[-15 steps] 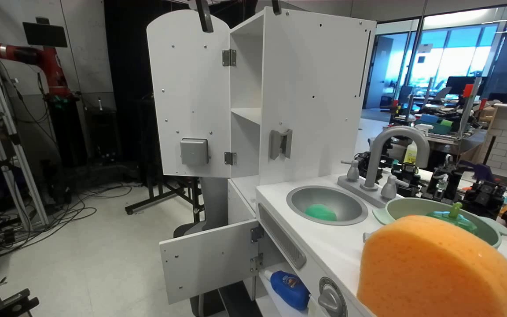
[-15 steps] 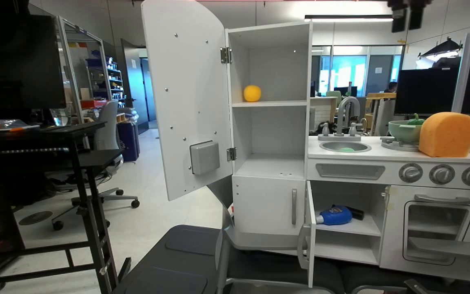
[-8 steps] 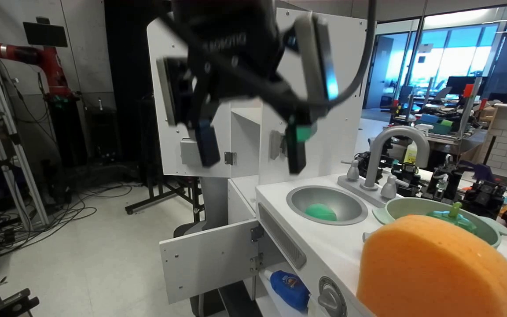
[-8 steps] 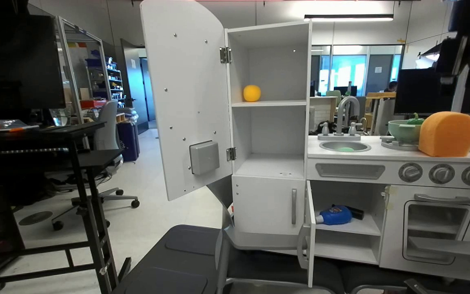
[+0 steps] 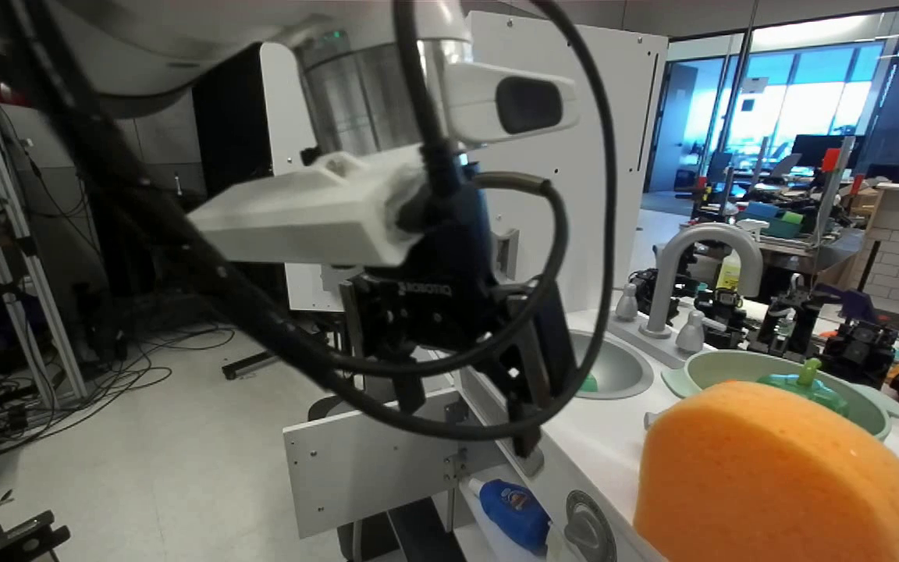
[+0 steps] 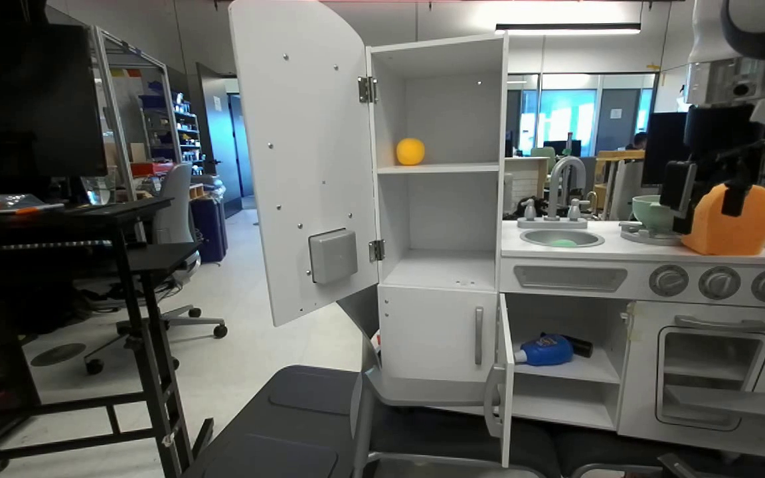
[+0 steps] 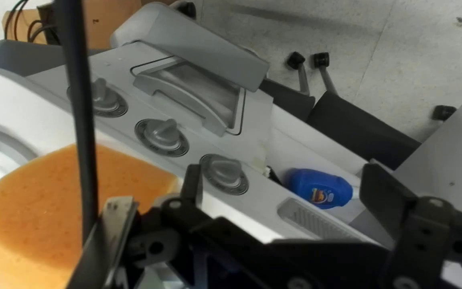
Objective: Open the top cabinet at the left, then put the yellow plushie and the orange sponge in the top compartment of the top cabinet
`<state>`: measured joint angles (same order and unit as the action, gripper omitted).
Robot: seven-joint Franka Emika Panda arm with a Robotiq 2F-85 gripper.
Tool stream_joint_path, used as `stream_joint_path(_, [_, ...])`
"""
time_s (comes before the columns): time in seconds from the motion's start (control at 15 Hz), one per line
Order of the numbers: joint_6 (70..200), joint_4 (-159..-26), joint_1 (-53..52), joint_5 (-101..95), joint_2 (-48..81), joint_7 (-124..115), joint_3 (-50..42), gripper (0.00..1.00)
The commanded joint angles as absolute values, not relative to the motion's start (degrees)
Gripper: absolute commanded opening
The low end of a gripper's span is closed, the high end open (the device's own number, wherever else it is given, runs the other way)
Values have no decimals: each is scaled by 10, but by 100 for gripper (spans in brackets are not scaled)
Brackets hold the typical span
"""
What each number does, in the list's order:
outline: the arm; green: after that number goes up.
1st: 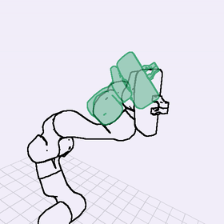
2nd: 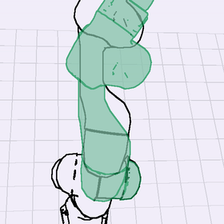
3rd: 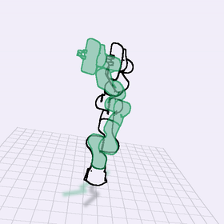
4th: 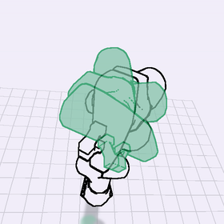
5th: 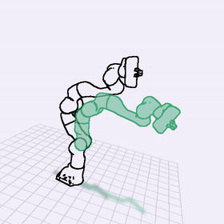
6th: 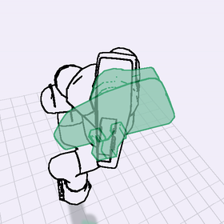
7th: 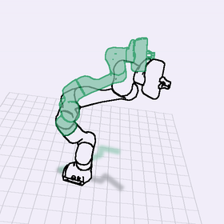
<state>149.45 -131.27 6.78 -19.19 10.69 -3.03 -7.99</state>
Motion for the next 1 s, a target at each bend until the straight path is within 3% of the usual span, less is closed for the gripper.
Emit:
stream_joint_path(0.0, [1485,-1258,72,-218,120,-30,-110,100])
stream_joint_path(0.47, [1449,-1185,84,-204,126,7,-125,100])
stream_joint_path(0.93, [1402,-1100,120,-111,213,210,-85,100])
